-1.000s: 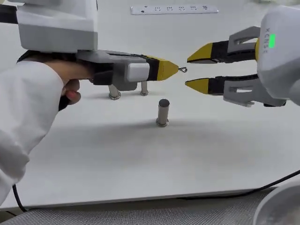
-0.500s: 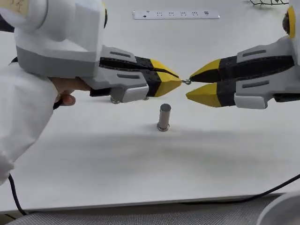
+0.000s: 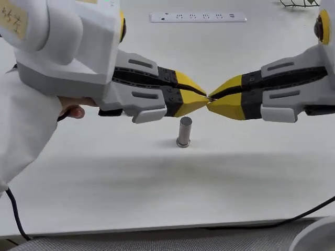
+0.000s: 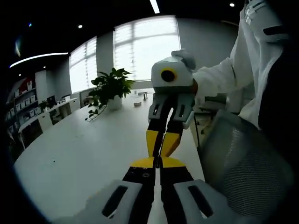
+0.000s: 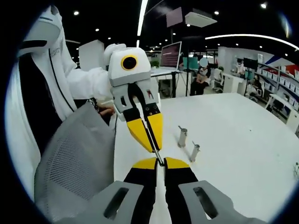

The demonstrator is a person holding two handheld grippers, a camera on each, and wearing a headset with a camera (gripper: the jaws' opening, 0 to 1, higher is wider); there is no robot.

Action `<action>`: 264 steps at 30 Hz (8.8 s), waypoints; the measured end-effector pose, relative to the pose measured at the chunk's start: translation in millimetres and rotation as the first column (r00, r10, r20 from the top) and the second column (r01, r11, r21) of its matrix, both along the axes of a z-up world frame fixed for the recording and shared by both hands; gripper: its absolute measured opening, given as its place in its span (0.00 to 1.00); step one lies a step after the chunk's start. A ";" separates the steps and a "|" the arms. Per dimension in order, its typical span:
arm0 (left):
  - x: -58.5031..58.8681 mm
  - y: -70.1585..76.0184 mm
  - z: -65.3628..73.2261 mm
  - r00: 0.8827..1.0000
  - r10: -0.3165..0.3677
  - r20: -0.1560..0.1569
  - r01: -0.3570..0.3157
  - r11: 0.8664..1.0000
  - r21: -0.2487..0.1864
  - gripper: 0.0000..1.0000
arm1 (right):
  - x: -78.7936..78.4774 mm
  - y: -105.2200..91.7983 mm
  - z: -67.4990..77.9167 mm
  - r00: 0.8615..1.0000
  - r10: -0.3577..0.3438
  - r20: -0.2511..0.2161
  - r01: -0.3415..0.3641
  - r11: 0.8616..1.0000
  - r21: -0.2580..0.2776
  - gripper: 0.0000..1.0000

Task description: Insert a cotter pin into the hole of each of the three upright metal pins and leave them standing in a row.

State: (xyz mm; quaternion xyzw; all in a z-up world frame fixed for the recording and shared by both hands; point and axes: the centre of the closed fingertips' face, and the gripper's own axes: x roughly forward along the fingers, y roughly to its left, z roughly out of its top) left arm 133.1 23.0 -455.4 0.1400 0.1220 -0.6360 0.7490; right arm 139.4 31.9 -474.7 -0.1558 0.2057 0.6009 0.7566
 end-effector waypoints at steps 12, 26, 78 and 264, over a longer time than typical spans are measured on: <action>-11.2 0.6 -21.0 0.999 -0.046 -0.018 0.047 0.995 0.091 0.00 | -13.3 0.8 -18.1 0.996 0.084 0.003 -0.084 0.992 -0.098 0.00; 1.7 3.9 -34.6 1.000 -0.022 -0.007 0.023 0.992 0.128 0.02 | -11.8 -4.9 -24.8 0.996 0.090 -0.006 -0.090 0.986 -0.142 0.00; 37.1 13.8 -96.5 0.995 0.070 -0.064 -0.053 0.970 0.236 0.10 | 32.0 -22.9 -88.4 0.985 0.168 0.032 -0.145 0.917 -0.372 0.00; -2.0 149.2 -61.0 0.710 0.655 -0.261 -0.638 0.754 0.157 0.99 | 16.5 -90.2 -33.1 0.835 -0.510 -0.209 0.504 0.860 -0.085 0.87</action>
